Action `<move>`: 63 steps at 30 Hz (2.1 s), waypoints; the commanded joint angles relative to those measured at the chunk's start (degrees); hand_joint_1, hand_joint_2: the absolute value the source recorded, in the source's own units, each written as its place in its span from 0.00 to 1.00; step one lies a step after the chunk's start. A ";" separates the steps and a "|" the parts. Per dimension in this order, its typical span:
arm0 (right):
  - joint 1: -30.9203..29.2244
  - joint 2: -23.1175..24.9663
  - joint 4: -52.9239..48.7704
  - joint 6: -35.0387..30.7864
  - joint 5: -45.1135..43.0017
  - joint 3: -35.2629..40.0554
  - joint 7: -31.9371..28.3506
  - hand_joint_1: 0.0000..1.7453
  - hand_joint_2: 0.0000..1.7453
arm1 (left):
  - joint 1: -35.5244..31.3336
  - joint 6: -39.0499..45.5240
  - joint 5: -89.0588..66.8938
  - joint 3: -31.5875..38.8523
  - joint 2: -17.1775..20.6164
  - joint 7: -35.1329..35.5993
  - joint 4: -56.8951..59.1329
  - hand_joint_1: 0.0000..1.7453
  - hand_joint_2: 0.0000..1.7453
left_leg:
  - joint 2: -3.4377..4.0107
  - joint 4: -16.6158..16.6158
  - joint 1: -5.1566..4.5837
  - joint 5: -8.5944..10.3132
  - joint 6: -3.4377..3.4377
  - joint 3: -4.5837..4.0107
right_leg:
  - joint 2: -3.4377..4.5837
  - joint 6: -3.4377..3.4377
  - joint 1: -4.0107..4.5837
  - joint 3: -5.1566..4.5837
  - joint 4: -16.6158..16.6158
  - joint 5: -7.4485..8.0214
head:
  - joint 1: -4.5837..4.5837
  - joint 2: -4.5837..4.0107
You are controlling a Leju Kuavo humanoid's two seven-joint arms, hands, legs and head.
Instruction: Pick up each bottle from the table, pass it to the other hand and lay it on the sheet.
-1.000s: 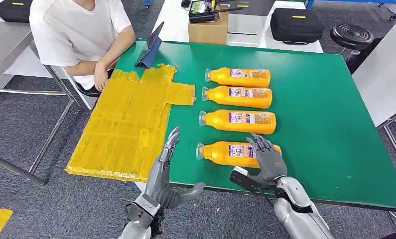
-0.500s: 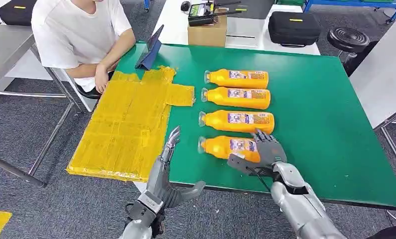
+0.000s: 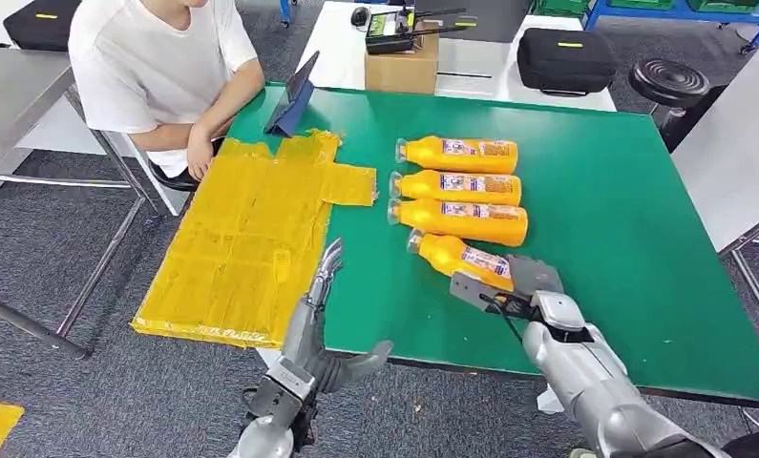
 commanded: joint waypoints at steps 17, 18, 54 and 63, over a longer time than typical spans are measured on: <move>24.12 6.19 -33.88 -2.69 -44.52 -18.81 -35.61 1.00 1.00 | -0.18 1.03 20.97 7.46 -0.22 5.50 7.39 0.00 1.00 | 0.31 -0.05 0.23 -0.26 -0.18 -0.01 | 0.15 -0.07 0.27 0.65 -0.11 0.08 | -0.02 -0.02; 24.60 6.35 -35.52 -3.61 -45.05 -18.91 -35.91 1.00 1.00 | 0.04 0.04 22.04 6.83 0.25 5.63 7.29 0.00 1.00 | 0.33 -0.03 0.27 -0.25 -0.14 -0.18 | 0.20 -0.01 0.29 0.51 -0.09 0.10 | -0.02 0.00; 17.36 8.83 -31.94 -4.83 -36.11 11.45 -42.97 1.00 1.00 | -3.06 -15.38 34.82 1.02 2.28 11.45 3.33 0.00 1.00 | 0.26 0.01 0.26 -0.27 -0.16 -0.84 | 0.19 -0.03 0.24 -0.11 -0.04 0.07 | 0.00 0.00; 15.59 9.41 -28.42 -0.86 -39.65 12.22 -41.33 1.00 1.00 | -3.15 -16.11 33.39 -0.48 2.99 8.53 2.86 0.00 1.00 | 0.21 -0.03 0.25 -0.24 -0.16 -0.85 | 0.13 -0.04 0.24 -0.12 -0.06 0.07 | 0.00 0.00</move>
